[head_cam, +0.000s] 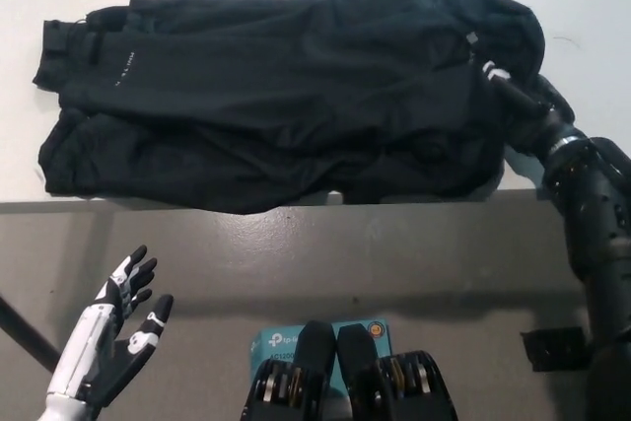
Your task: The robot grabs the right edges of the black jacket on the table, and folds it in half
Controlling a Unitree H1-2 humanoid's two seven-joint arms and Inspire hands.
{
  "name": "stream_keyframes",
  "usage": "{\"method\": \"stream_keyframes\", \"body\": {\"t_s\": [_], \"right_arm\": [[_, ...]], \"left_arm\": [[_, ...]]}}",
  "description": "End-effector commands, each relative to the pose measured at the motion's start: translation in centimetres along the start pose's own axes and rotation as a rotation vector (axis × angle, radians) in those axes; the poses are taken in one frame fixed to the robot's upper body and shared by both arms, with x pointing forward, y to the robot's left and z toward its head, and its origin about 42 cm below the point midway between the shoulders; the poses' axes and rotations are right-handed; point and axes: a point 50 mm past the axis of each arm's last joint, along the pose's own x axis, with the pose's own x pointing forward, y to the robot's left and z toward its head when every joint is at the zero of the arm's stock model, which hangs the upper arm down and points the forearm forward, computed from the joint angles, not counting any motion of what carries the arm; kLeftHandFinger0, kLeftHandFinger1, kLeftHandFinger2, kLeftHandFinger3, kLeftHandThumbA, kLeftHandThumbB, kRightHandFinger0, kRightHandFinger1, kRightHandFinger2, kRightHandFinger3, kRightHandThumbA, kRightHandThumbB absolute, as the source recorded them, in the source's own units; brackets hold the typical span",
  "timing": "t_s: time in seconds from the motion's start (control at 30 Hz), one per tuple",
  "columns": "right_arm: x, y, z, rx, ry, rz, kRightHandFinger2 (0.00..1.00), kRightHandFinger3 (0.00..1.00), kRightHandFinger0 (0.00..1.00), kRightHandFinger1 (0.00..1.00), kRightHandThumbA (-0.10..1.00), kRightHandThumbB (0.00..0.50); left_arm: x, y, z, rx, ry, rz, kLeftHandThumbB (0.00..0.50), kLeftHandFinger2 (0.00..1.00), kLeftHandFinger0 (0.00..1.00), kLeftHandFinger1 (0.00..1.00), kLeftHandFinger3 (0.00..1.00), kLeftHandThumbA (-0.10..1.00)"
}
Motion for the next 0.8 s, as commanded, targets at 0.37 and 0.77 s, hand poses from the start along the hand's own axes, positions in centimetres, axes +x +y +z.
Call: {"method": "stream_keyframes", "body": {"t_s": [0.37,0.77], "right_arm": [[-1.5,-1.3,9.2,0.134,-0.307,-0.099,0.55,0.17,0.0,0.14,-0.1,0.148],[-3.0,0.4,18.3,0.002,-0.469,-0.045,0.65,0.93,0.0,0.25,-0.1,0.11]], "left_arm": [[-1.0,-0.1,0.4,0.032,-0.011,-0.023,0.0,1.0,1.0,1.0,1.0,0.7],[-1.1,-0.1,0.2,0.022,-0.011,-0.029,0.002,1.0,1.0,1.0,1.0,0.69]]}}
